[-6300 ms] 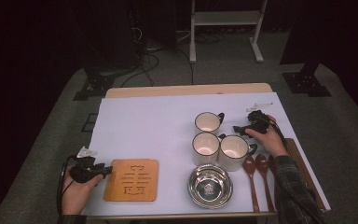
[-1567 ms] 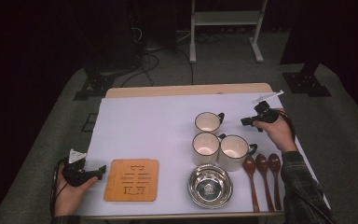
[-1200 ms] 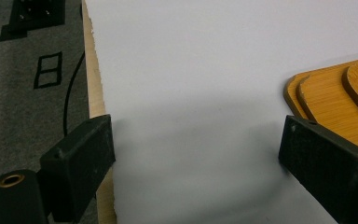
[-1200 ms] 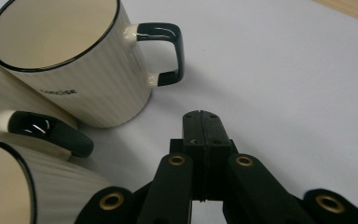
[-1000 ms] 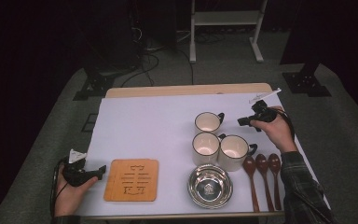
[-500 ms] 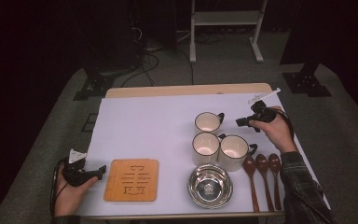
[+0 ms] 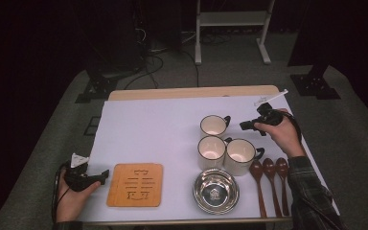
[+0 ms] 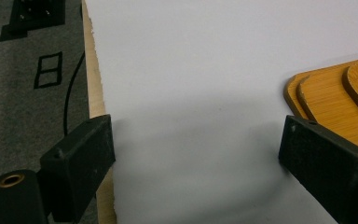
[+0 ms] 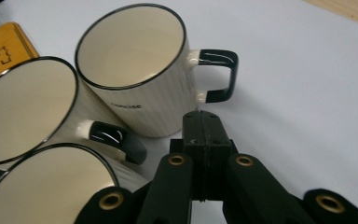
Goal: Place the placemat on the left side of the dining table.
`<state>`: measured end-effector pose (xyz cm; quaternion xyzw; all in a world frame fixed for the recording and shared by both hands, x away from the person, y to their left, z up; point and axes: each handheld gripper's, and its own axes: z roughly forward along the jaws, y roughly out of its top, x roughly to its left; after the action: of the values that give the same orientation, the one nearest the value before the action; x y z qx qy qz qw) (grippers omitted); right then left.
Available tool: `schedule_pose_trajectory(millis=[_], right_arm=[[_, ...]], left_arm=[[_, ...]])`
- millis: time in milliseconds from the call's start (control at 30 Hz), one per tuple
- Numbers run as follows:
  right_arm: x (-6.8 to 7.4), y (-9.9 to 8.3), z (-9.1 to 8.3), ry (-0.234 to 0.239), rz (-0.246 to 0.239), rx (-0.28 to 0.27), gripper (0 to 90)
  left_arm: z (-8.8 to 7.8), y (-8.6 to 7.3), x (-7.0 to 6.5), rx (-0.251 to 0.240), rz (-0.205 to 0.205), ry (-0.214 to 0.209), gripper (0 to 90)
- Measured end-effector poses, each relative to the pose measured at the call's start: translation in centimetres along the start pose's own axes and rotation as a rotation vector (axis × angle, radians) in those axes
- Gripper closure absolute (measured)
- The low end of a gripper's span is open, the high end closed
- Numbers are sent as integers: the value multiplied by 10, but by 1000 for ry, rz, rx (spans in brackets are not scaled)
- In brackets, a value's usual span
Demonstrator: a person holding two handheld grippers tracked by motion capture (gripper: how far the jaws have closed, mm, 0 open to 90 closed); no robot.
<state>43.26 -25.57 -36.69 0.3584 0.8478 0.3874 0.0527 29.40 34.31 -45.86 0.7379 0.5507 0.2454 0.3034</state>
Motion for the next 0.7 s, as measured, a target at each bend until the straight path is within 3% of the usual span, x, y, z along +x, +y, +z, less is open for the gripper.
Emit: schedule_pose_trajectory(millis=[700], right_arm=[[12, 6, -2, 49, -16, -29, 896]], left_arm=[[0, 0, 0, 3, -1, 0, 94]])
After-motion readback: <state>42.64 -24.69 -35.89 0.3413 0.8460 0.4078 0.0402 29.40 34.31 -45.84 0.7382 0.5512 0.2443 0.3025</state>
